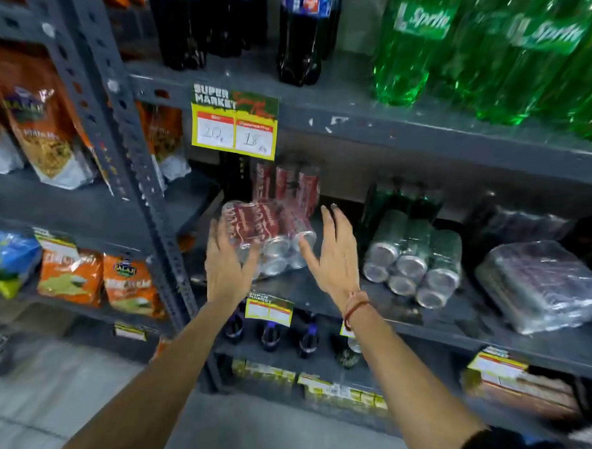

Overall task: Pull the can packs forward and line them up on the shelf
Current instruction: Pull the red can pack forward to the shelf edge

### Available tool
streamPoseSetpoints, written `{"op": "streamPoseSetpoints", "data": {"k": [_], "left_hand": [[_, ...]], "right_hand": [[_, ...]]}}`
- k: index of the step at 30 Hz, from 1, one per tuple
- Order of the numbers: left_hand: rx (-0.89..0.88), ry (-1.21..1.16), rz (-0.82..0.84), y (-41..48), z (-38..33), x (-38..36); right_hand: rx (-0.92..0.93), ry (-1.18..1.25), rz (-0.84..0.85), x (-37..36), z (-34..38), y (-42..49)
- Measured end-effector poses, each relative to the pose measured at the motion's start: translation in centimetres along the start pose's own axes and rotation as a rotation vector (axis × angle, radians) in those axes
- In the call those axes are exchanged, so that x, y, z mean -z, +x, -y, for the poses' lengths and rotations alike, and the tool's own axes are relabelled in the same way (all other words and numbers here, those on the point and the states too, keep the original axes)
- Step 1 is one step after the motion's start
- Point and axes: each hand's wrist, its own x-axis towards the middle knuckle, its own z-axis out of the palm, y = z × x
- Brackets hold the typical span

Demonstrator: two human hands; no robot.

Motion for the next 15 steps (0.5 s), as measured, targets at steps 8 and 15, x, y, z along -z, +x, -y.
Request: {"op": "streamPoseSetpoints", "data": {"k": [8, 15], "left_hand": [[0.667, -0.417, 0.159, 6.4, 1.9, -1.7], [0.344, -0.420, 0.257, 5.5, 3.1, -1.4]], "right_hand": [[-0.707, 0.575, 0.505, -4.1, -0.6, 6.7], [-0.622, 0.703, 0.415, -5.0, -3.4, 4.0]]}}
